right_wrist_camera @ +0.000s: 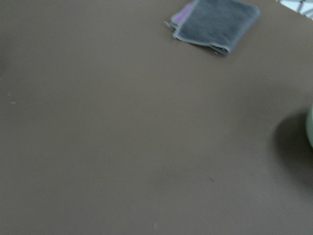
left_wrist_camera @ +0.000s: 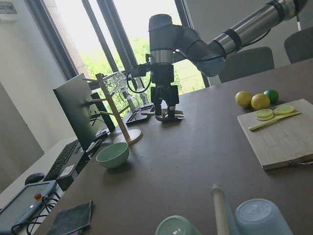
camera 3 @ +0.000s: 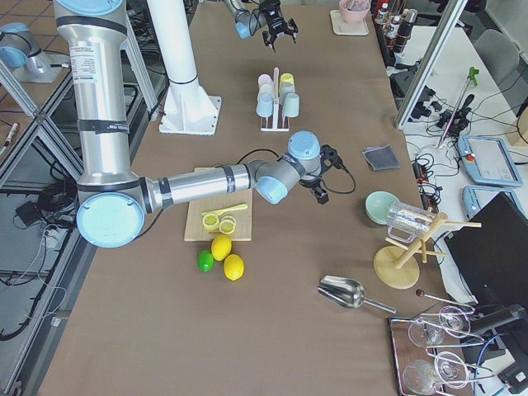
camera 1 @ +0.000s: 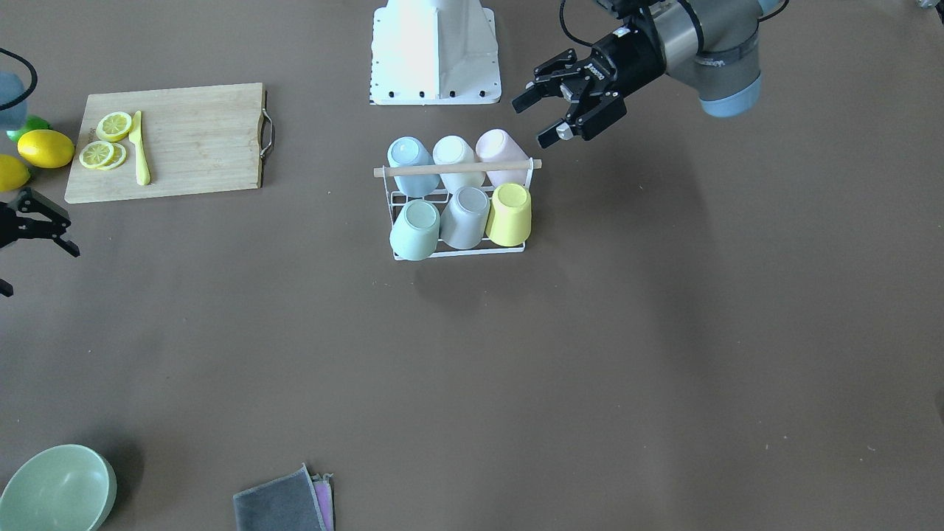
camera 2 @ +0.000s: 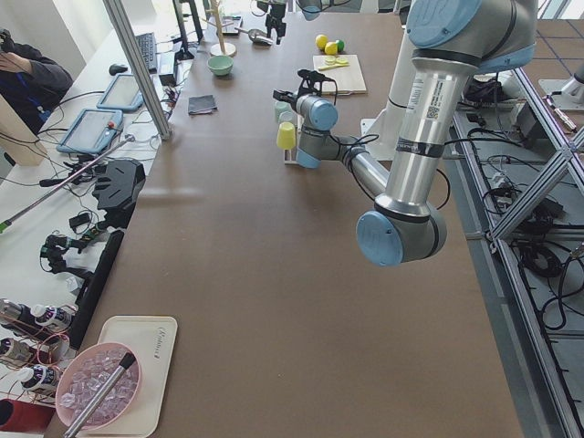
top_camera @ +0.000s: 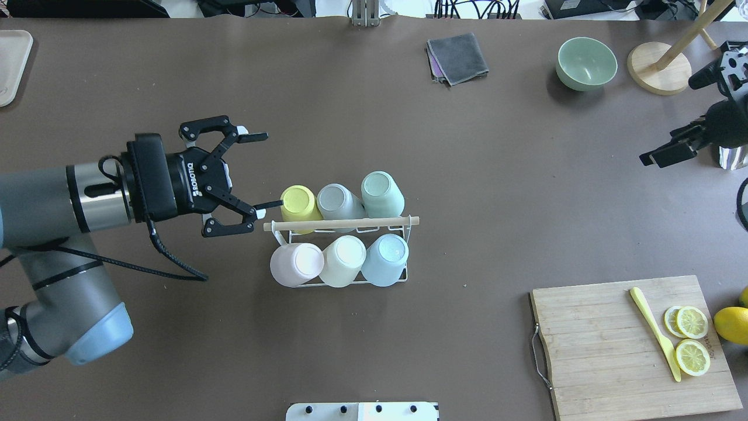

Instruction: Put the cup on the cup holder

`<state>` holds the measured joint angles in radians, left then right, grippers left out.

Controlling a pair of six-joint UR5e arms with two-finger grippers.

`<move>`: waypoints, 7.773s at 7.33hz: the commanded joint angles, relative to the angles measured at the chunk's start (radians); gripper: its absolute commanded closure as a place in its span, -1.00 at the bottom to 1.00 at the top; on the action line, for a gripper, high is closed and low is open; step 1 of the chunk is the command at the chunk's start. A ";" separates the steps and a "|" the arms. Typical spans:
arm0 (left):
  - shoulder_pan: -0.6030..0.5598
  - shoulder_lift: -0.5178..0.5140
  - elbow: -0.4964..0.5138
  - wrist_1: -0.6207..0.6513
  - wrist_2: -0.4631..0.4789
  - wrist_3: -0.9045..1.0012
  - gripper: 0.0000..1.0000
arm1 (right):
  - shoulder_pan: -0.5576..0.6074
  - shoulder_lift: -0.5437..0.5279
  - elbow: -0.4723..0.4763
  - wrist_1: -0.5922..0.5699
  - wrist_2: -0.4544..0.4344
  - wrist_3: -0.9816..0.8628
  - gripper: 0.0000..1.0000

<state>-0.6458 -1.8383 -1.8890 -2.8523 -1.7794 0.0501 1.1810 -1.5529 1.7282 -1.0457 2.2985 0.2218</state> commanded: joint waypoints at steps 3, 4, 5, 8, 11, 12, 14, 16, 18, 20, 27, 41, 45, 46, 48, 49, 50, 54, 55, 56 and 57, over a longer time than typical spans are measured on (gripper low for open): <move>-0.234 -0.041 -0.099 0.842 -0.089 0.016 -0.97 | 0.257 -0.091 0.021 -0.505 0.004 -0.059 -1.00; -0.245 -0.056 -0.099 1.023 -0.080 0.011 -0.97 | 0.317 -0.101 -0.034 -0.519 0.007 -0.067 -1.00; -0.251 -0.056 -0.099 1.200 -0.075 0.010 -0.97 | 0.375 -0.114 -0.098 -0.517 0.006 -0.150 -1.00; -0.273 -0.056 -0.041 1.394 0.001 0.001 -0.97 | 0.477 -0.121 -0.176 -0.540 -0.007 -0.220 -1.00; -0.400 -0.055 0.005 1.384 -0.023 -0.269 -0.97 | 0.526 -0.090 -0.084 -0.721 -0.051 -0.219 -1.00; -0.510 -0.055 0.054 1.386 -0.184 -0.266 -0.97 | 0.523 -0.085 -0.087 -0.717 -0.048 -0.210 -1.00; -0.688 -0.032 0.149 1.415 -0.456 -0.213 -0.97 | 0.520 -0.085 -0.101 -0.714 -0.048 -0.213 -1.00; -0.817 -0.012 0.192 1.518 -0.486 -0.193 -0.97 | 0.520 -0.096 -0.098 -0.717 -0.028 -0.220 -1.00; -0.903 0.089 0.192 1.548 -0.537 -0.184 -0.97 | 0.520 -0.090 -0.094 -0.696 0.004 -0.222 -1.00; -0.978 0.224 0.188 1.539 -0.549 0.015 -0.97 | 0.519 -0.099 -0.108 -0.642 0.004 -0.217 -1.00; -1.008 0.402 0.169 1.449 -0.597 0.023 -0.97 | 0.513 -0.092 -0.121 -0.639 0.006 -0.210 -1.00; -1.003 0.410 0.160 1.265 -0.589 0.019 -0.97 | 0.513 -0.088 -0.122 -0.639 0.007 -0.210 -1.00; -1.003 0.415 0.174 1.263 -0.591 0.027 -0.97 | 0.513 -0.088 -0.121 -0.639 0.007 -0.210 -1.00; -1.003 0.415 0.172 1.262 -0.591 0.028 -0.97 | 0.513 -0.088 -0.122 -0.639 0.007 -0.210 -1.00; -1.002 0.410 0.172 1.262 -0.589 0.025 -0.97 | 0.513 -0.085 -0.121 -0.636 0.006 -0.213 -1.00; -1.002 0.410 0.174 1.262 -0.589 0.025 -0.97 | 0.511 -0.085 -0.121 -0.637 0.006 -0.213 -1.00; -1.003 0.410 0.172 1.262 -0.589 0.025 -0.97 | 0.506 -0.085 -0.121 -0.637 0.006 -0.213 -1.00; -1.002 0.407 0.166 1.262 -0.591 0.027 -0.97 | 0.499 -0.084 -0.119 -0.637 0.006 -0.216 -1.00; -1.002 0.407 0.168 1.262 -0.592 0.028 -0.97 | 0.499 -0.084 -0.119 -0.637 0.004 -0.217 -1.00; -1.002 0.407 0.169 1.262 -0.592 0.025 -0.97 | 0.497 -0.084 -0.119 -0.637 0.006 -0.217 -1.00; -1.002 0.407 0.169 1.262 -0.594 0.024 -0.97 | 0.494 -0.084 -0.119 -0.637 0.006 -0.210 -1.00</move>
